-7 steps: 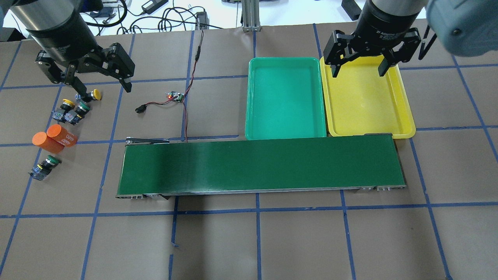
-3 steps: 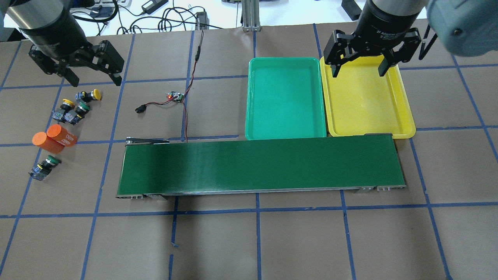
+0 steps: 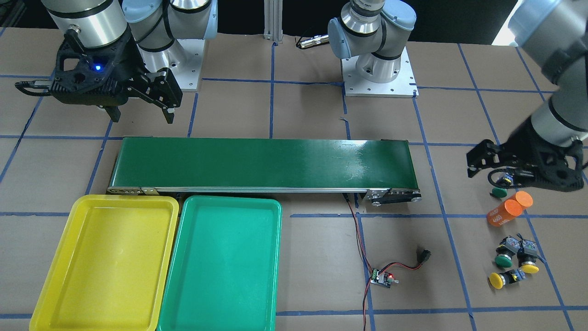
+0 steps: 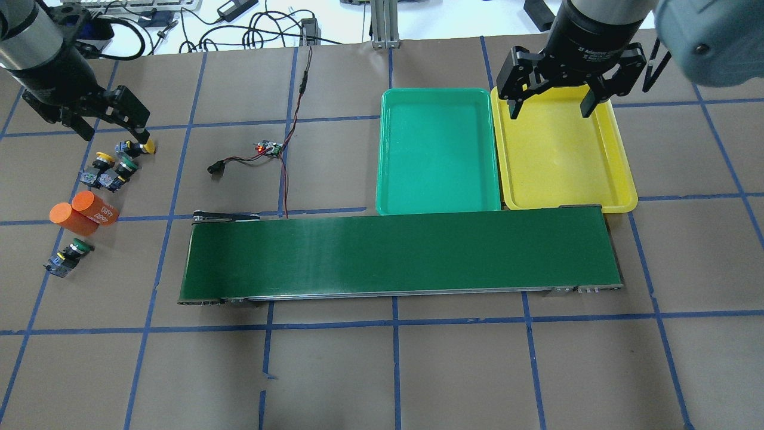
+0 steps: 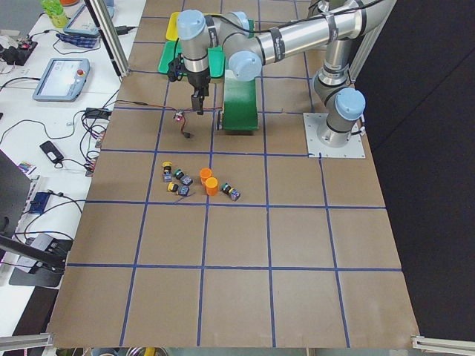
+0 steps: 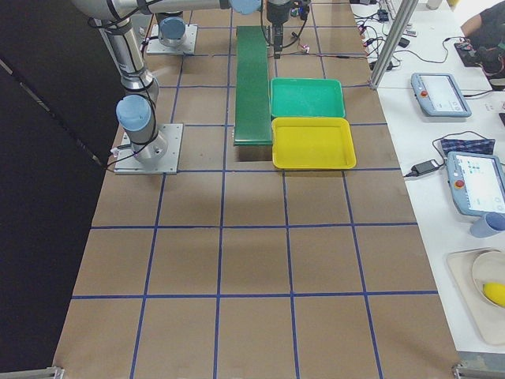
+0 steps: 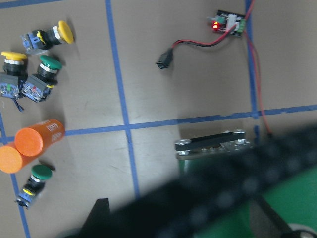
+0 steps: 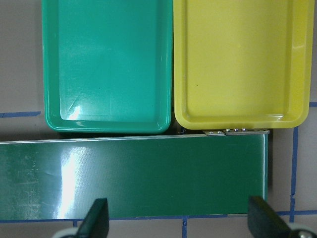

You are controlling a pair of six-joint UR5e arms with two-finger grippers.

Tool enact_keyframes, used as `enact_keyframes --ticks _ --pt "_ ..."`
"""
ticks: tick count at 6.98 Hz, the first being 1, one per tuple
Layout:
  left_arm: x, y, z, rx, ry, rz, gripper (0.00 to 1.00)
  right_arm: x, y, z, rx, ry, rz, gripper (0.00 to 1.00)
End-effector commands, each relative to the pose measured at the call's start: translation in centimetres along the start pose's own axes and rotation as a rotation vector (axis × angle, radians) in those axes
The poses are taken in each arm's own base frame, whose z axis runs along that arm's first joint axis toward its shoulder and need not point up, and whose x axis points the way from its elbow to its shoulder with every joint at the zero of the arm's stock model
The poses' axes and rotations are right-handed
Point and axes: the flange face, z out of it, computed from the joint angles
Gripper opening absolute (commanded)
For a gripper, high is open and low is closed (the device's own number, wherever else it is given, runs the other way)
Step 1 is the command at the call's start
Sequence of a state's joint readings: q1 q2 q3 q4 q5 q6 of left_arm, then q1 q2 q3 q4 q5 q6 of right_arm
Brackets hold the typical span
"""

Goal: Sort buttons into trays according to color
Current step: 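Move the left gripper down toward the orange cylinders beside the belt, then grasp the nearer orange cylinder with the left gripper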

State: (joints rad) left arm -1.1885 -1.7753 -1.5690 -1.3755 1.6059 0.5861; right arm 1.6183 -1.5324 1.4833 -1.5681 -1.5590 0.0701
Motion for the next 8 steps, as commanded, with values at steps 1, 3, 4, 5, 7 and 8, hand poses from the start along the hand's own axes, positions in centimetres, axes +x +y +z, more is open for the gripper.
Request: enact_keyframes --ticks 1,3,4,5,7,8 --pt "-8.2 1.1 5.7 0.025 -0.018 0.132 1.00 0.0 0.0 0.0 0.001 -0.001 0.000 1.00" --pt "-11.9 0.9 10.4 0.011 -0.001 0.309 1.00 0.0 0.0 0.0 0.001 -0.002 0.000 1.00" --pt "-13.3 0.0 12.6 0.032 -0.037 0.390 1.00 0.0 0.0 0.0 0.001 -0.001 0.000 1.00" --pt "-13.9 0.0 14.0 0.021 -0.028 0.443 1.00 0.0 0.0 0.0 0.001 -0.002 0.000 1.00" --pt "-15.5 1.9 17.6 -0.010 0.027 0.429 1.00 -0.2 0.0 0.0 0.001 -0.002 -0.003 1.00" --pt "-15.6 2.2 18.2 -0.021 0.035 0.422 1.00 0.0 0.0 0.0 0.001 -0.002 0.000 1.00"
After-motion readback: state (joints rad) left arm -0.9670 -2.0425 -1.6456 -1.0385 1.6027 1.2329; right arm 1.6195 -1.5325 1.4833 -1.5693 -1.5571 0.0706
